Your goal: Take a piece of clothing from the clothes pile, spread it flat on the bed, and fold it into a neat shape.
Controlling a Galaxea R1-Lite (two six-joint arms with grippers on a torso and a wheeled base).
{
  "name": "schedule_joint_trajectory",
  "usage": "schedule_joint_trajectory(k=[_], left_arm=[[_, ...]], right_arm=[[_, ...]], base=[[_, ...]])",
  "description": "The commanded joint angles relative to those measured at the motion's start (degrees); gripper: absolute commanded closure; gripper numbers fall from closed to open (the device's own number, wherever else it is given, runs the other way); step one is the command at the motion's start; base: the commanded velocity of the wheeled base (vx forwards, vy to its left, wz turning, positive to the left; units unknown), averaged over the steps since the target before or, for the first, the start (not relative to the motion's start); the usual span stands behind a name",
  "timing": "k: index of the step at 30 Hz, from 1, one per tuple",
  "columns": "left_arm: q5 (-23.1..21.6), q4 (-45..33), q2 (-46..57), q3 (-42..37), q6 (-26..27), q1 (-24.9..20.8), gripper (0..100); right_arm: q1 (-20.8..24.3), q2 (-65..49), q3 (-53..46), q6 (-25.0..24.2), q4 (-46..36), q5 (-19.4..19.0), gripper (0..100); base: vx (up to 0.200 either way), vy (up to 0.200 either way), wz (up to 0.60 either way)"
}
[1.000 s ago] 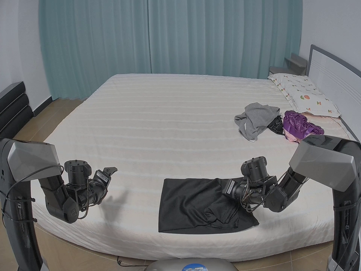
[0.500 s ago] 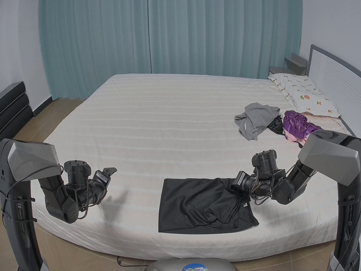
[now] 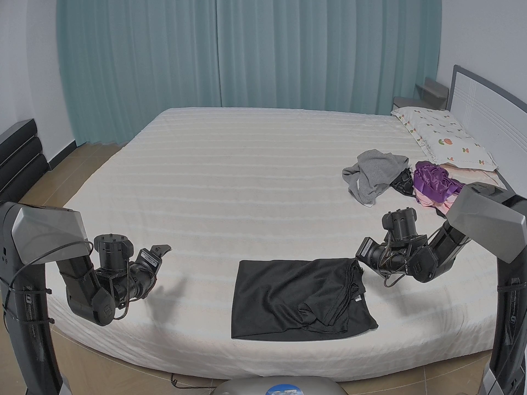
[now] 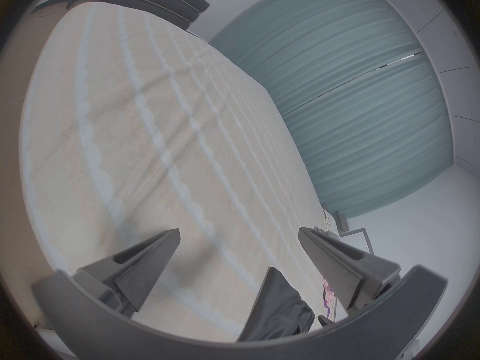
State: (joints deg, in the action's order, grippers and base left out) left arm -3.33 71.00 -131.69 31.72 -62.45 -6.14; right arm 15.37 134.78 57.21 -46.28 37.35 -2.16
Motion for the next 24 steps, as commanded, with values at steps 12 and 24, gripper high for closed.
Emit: schedule_joint_trajectory(k=[12,24], left_arm=[[-0.01,0.02,-0.23,0.10,-0.04,-0.01,0],[-0.01,0.02,-0.23,0.10,0.05,-0.10,0]], right_arm=[[-0.87,-0.83,0.01,1.28,-0.09,-2.85,0],[0.18,-0.57,-3.33,0.84,1.14,-9.09,0]], base=[[0.000,0.000,0.00],[0.000,0.000,0.00]])
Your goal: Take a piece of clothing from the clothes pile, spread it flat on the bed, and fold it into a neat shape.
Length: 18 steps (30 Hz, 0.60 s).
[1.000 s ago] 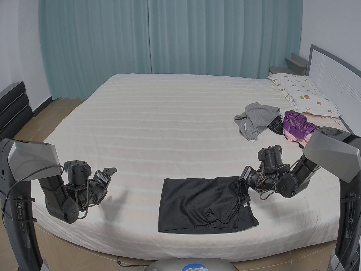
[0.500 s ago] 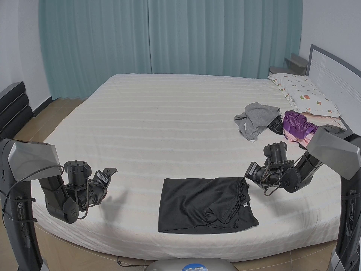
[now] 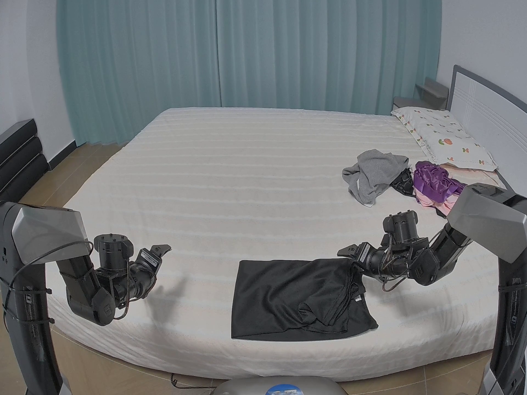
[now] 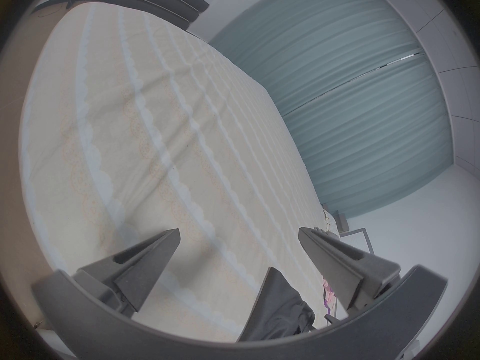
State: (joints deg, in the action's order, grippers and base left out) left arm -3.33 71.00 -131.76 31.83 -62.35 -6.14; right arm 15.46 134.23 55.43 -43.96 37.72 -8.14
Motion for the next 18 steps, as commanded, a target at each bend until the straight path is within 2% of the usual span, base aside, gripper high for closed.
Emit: schedule_joint_trajectory(k=[1,4,12,13,18], left_arm=[[-0.01,0.02,-0.17,-0.01,0.04,-0.10,0],[-0.01,0.02,-0.26,-0.01,0.30,-0.10,0],[-0.01,0.02,-0.52,-0.10,1.27,-0.10,0],[-0.01,0.02,-0.52,-0.10,1.27,-0.10,0],[-0.01,0.02,-0.52,-0.10,1.27,-0.18,0]], right_arm=[[-0.08,0.42,-1.29,-2.18,2.01,-5.30,0],[0.10,1.65,-0.41,-2.01,4.29,-5.66,0],[0.27,4.02,2.14,-1.74,4.38,-5.48,0],[0.10,4.37,2.49,-1.83,4.38,-5.48,100],[-1.22,4.02,3.19,-2.01,3.77,-4.60,100]], base=[[0.000,0.000,0.00],[0.000,0.000,0.00],[0.000,0.000,0.00],[0.000,0.000,0.00],[0.000,0.000,0.00]])
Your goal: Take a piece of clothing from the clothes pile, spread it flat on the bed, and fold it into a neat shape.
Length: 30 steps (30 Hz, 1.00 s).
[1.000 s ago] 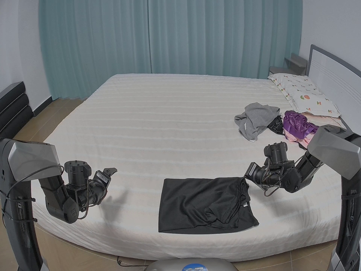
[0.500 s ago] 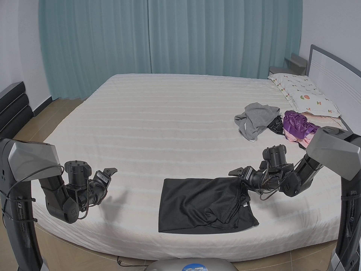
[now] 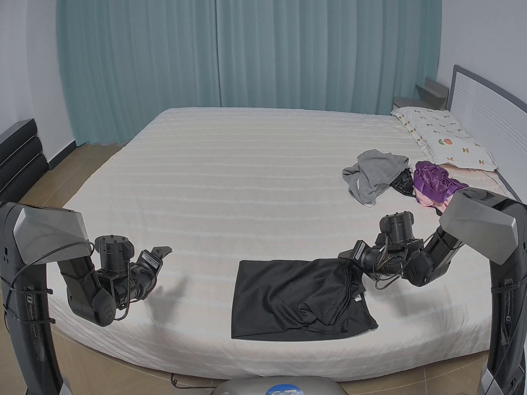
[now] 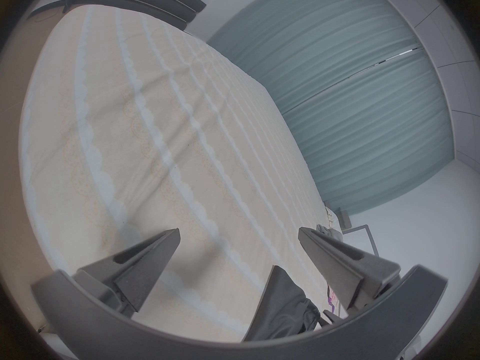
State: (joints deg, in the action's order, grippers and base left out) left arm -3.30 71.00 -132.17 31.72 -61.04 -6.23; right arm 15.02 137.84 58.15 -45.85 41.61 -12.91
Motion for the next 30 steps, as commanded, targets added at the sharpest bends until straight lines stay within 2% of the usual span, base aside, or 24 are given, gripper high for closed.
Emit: schedule_joint_trajectory(k=[1,18,19,22,26,30], left_arm=[[-0.04,0.02,-0.10,0.01,-0.05,-0.01,0],[-0.04,0.02,-0.10,0.01,-0.05,-0.01,0],[0.05,0.02,-0.19,0.01,-0.05,-0.10,0],[-0.04,0.02,-0.19,0.01,-0.05,-0.01,0],[-0.04,0.02,-0.10,0.10,0.04,-0.10,0],[-0.04,0.02,-0.10,0.01,0.31,-0.01,0]], right_arm=[[-0.96,0.41,0.47,-0.21,-0.12,0.25,100],[-2.89,-0.64,0.12,-0.12,0.05,1.22,100],[-2.89,-0.73,-0.14,-0.03,0.32,1.13,0],[-2.89,-3.89,-2.43,-0.03,1.46,0.43,0],[-2.54,-8.20,-6.73,0.23,3.66,-2.56,0],[-0.52,-13.65,-17.46,2.17,7.88,-3.61,0]], base=[[0.000,0.000,0.00],[0.000,0.000,0.00],[0.000,0.000,0.00],[0.000,0.000,0.00],[0.000,0.000,0.00],[0.000,0.000,0.00]])
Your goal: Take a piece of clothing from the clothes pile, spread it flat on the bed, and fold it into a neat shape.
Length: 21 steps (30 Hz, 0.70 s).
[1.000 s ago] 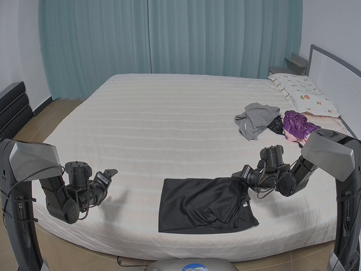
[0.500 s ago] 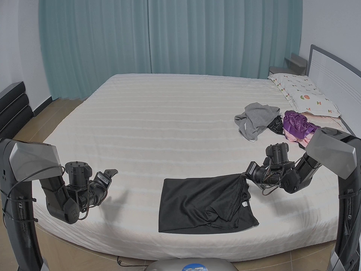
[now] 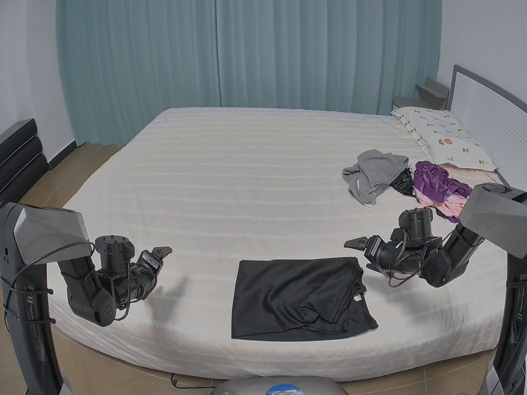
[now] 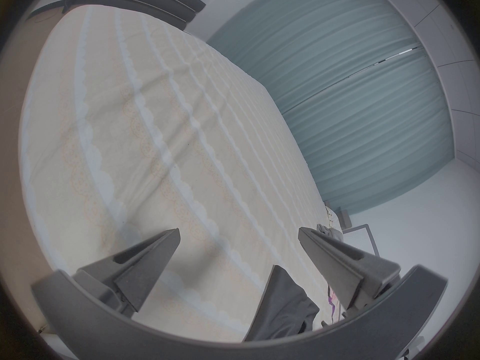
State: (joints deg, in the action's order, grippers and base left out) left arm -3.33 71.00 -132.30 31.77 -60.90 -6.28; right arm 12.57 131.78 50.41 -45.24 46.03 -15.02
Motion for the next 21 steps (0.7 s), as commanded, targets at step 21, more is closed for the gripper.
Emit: schedule_joint_trajectory(k=[21], left_arm=[[-0.01,0.02,-0.06,-0.04,0.26,-0.05,0]], right_arm=[[12.66,2.08,-30.81,9.03,28.68,-3.44,0]], base=[[0.000,0.000,0.00]])
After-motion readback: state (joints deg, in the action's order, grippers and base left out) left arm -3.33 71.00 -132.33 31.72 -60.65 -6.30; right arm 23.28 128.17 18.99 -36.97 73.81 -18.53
